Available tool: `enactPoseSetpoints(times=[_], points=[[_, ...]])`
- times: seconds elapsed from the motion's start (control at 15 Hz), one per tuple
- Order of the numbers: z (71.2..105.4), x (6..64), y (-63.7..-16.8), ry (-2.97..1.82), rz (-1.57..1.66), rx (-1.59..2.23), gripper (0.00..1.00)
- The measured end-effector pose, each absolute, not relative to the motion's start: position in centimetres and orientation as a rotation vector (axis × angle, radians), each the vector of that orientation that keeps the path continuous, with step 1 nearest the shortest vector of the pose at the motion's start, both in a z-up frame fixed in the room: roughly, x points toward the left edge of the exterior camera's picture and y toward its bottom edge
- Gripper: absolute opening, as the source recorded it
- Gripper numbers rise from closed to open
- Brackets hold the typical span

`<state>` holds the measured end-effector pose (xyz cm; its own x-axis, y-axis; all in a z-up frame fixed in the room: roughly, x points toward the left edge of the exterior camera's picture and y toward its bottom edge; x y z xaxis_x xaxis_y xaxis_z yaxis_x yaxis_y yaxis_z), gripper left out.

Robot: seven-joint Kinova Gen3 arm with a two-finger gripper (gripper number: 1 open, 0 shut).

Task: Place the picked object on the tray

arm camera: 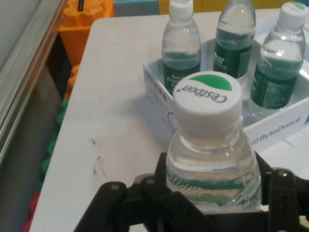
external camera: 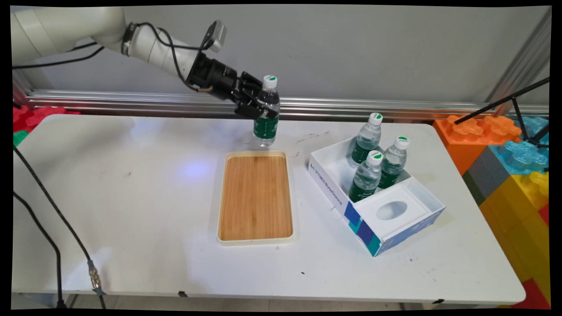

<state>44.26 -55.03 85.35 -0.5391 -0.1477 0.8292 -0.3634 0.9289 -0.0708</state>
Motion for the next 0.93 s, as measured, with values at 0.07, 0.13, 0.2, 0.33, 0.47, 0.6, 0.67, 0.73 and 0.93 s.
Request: enactPoseSetpoints(times=[0.07,0.13,0.2,0.33,0.47,0.6,0.67,0.73,0.93], points=[[84.5,44.4,-55.0,-2.144,0.288,0.355,0.0],[83.5,44.4,-55.1,-2.146,0.279,0.35,0.0],[82.7,44.5,-55.2,-2.147,0.272,0.35,0.0],[80.9,44.5,-55.4,-2.15,0.255,0.348,0.0],[79.5,44.5,-55.6,-2.154,0.242,0.345,0.0],[77.9,44.5,-55.8,-2.156,0.228,0.341,0.0],[77.4,44.5,-55.9,-2.155,0.225,0.34,0.0],[77.0,44.5,-56.0,-2.154,0.222,0.338,0.0],[75.8,44.3,-56.3,-2.148,0.213,0.327,0.0]])
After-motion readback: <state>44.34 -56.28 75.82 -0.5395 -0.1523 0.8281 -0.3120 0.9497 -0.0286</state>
